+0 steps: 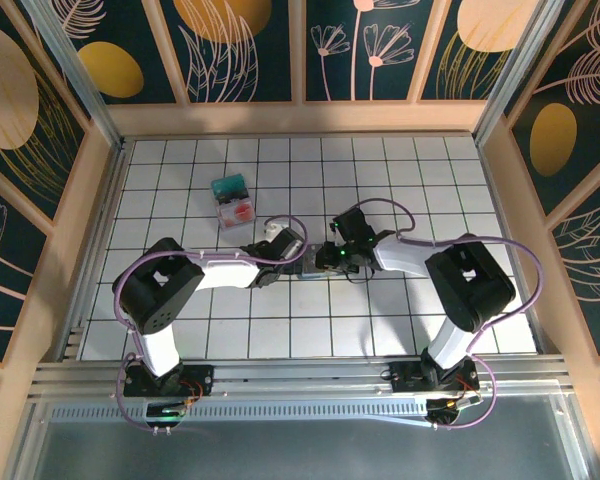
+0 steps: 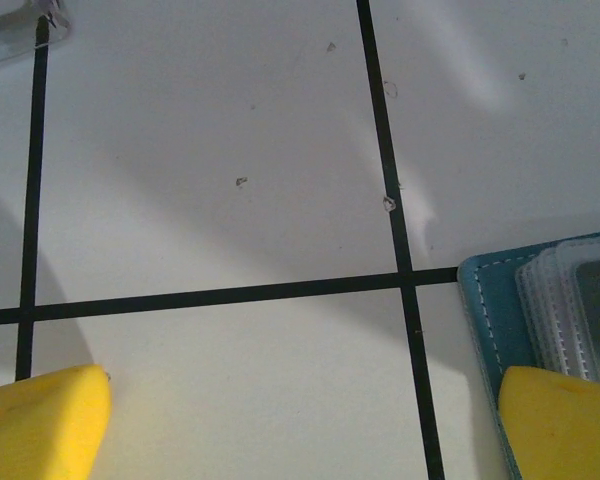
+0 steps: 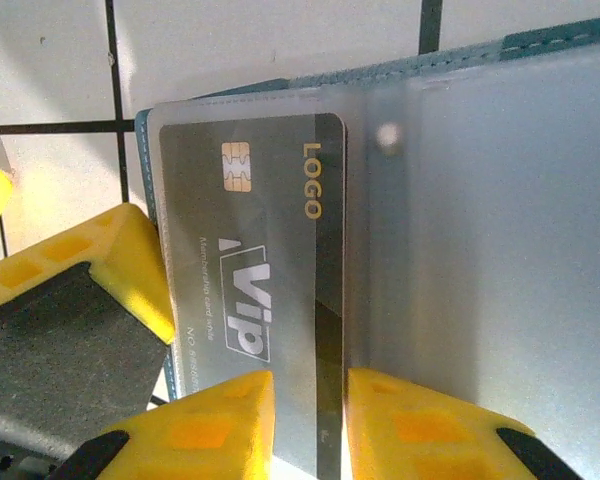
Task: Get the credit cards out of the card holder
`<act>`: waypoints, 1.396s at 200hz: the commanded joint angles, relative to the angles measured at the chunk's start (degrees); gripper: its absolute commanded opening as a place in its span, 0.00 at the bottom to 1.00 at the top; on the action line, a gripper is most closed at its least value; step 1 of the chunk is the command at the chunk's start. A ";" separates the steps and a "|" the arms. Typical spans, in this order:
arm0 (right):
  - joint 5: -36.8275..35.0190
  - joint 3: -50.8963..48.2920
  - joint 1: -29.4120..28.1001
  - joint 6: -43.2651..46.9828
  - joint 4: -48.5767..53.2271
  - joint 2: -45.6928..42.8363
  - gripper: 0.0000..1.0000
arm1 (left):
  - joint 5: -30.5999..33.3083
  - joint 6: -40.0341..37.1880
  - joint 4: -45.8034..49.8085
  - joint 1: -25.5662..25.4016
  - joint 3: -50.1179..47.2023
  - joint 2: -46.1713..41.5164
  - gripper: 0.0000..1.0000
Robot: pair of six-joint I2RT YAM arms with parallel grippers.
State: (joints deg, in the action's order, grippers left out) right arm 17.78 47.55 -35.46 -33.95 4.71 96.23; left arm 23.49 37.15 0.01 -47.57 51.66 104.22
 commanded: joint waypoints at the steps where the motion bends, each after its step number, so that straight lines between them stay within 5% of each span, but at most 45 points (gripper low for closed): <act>1: 1.82 -1.88 -0.84 -3.23 -2.24 -2.89 0.26 | -2.92 -0.23 1.03 0.08 0.12 0.94 0.99; 279: 16.43 -10.71 5.91 -9.96 -24.54 -3.28 0.20 | -1.44 0.62 4.47 0.04 -0.24 1.15 0.99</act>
State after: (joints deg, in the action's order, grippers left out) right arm 30.35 37.58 -31.24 -42.89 -14.46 93.36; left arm 22.52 37.28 -0.10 -47.57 51.11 103.88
